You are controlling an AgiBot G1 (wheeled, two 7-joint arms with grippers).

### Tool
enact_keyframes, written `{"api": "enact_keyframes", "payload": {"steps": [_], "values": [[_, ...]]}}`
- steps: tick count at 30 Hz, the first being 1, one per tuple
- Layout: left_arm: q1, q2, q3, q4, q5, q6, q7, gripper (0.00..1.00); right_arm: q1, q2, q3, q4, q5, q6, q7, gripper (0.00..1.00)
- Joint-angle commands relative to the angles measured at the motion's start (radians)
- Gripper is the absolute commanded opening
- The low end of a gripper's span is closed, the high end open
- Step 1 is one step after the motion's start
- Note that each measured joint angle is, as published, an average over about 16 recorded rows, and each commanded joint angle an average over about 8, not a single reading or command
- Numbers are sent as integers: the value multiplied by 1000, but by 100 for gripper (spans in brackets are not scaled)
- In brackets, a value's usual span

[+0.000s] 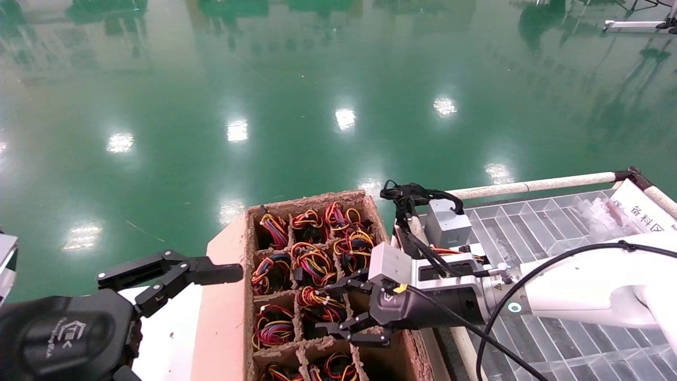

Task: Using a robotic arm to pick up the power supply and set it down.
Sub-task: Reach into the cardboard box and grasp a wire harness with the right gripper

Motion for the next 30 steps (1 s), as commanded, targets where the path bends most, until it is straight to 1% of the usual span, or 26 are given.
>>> {"api": "enact_keyframes", "payload": {"steps": [1, 17, 21, 30], "values": [[0, 0, 0, 0, 0, 0, 0, 100, 3, -7, 0, -21, -3, 10, -21, 0], [0, 0, 0, 0, 0, 0, 0, 100, 29, -30, -4, -127, -10, 3, -99, 0], [0, 0, 0, 0, 0, 0, 0, 100, 36, -26, 5, -147, 4, -19, -105, 0], [0, 0, 0, 0, 0, 0, 0, 100, 68, 6, 49, -165, 72, -100, -117, 0]]}}
